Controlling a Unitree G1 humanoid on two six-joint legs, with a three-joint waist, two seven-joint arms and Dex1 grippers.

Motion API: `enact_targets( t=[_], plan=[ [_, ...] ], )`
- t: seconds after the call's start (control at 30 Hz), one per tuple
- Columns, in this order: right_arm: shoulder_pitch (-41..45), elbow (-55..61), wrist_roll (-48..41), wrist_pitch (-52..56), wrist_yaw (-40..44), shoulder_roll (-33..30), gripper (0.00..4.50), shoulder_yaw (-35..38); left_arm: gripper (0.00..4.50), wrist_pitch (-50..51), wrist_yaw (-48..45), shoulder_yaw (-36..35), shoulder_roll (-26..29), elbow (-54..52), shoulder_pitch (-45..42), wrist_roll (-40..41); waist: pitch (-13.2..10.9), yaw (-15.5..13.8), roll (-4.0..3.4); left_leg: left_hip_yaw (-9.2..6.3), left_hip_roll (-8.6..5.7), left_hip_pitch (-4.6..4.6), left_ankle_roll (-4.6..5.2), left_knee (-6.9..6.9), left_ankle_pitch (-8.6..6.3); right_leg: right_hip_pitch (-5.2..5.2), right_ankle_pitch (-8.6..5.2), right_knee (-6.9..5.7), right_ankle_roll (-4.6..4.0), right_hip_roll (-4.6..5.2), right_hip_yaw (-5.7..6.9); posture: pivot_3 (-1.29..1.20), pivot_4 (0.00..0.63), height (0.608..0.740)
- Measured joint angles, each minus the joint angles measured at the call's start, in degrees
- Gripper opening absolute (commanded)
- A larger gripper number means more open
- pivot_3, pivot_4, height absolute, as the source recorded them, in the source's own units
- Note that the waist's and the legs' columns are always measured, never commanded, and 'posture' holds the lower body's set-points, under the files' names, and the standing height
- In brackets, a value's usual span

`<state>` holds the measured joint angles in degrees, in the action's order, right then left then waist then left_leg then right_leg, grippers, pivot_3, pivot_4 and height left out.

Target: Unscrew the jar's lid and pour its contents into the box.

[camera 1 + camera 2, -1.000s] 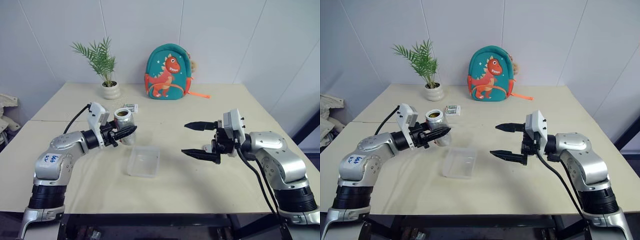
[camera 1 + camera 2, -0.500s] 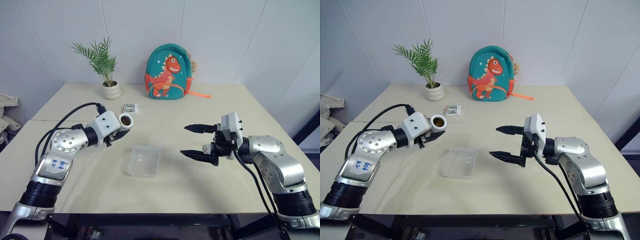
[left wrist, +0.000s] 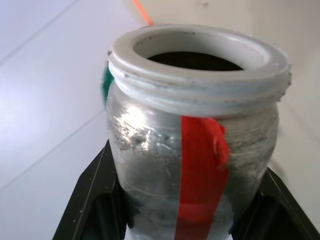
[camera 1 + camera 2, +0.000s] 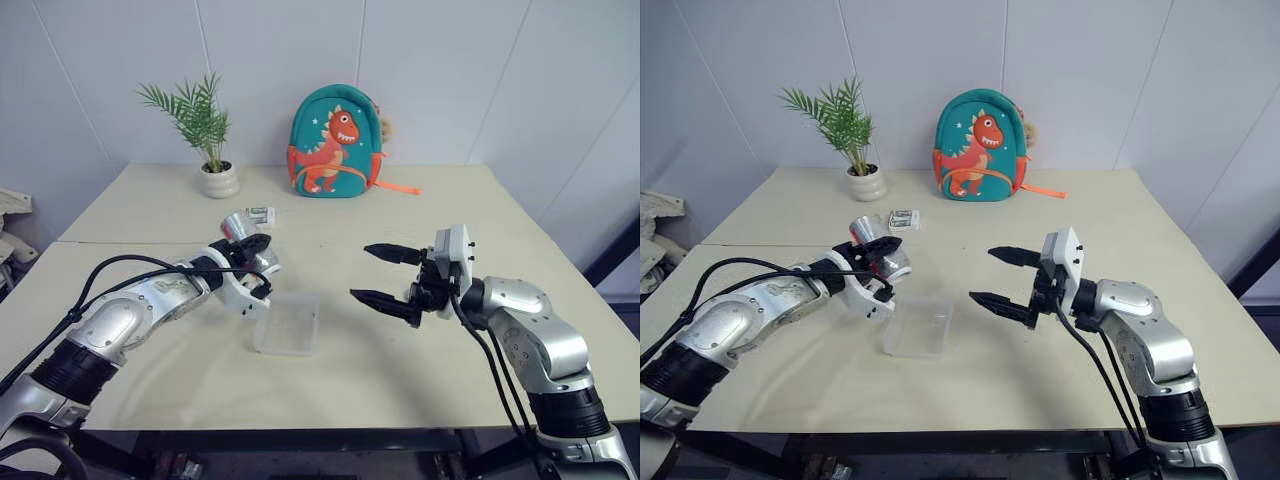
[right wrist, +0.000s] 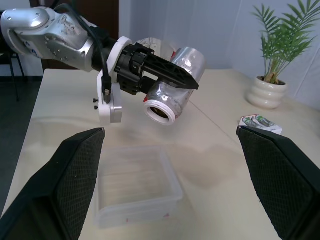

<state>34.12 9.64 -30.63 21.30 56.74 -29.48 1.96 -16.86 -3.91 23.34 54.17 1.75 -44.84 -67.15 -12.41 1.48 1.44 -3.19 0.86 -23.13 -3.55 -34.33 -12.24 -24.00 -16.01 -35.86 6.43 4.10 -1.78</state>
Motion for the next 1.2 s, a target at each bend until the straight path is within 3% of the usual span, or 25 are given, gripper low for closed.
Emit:
enact_targets(
  t=[0.53,0.8,0.93,1.2],
  plan=[
    [-1.3,-1.2,0.4,-1.4,-2.2,3.5,4.46,-0.6,1.99,-1.2,12.6,2.7,-0.1,-3.3,-0.3,-21.4,0.0,0.1,0.0,0.11,0.0,0.02,0.05,-0.22,-0.02,-0.03,0.05,-0.19,0.08,-0.02,-0.15,0.0,0.15,0.74],
    [-0.9,-3.7,1.1,-3.5,-2.2,5.5,4.46,-1.7,1.99,-4.4,15.4,3.9,1.3,-7.0,-0.4,-25.3,0.0,0.2,0.0,0.13,0.0,0.03,0.05,-0.32,-0.03,-0.03,0.06,-0.3,0.09,-0.02,-0.19,0.0,0.15,0.74],
    [-0.8,-4.6,1.3,-3.9,-2.2,5.9,4.46,-1.7,1.99,-5.3,13.7,3.0,1.7,-7.0,-1.1,-23.1,0.0,0.1,0.0,0.14,0.0,0.02,0.07,-0.5,-0.04,-0.03,0.06,-0.4,0.09,-0.02,-0.2,0.0,0.15,0.74],
    [-0.7,-5.2,1.6,-4.6,-1.9,6.2,4.46,-1.8,1.99,-5.8,2.9,-5.6,-0.4,-4.4,2.5,-1.4,0.0,0.3,0.0,0.2,0.0,0.07,0.09,-0.71,-0.05,-0.03,0.06,-0.68,0.09,-0.02,-0.29,0.0,0.15,0.74]
  ],
)
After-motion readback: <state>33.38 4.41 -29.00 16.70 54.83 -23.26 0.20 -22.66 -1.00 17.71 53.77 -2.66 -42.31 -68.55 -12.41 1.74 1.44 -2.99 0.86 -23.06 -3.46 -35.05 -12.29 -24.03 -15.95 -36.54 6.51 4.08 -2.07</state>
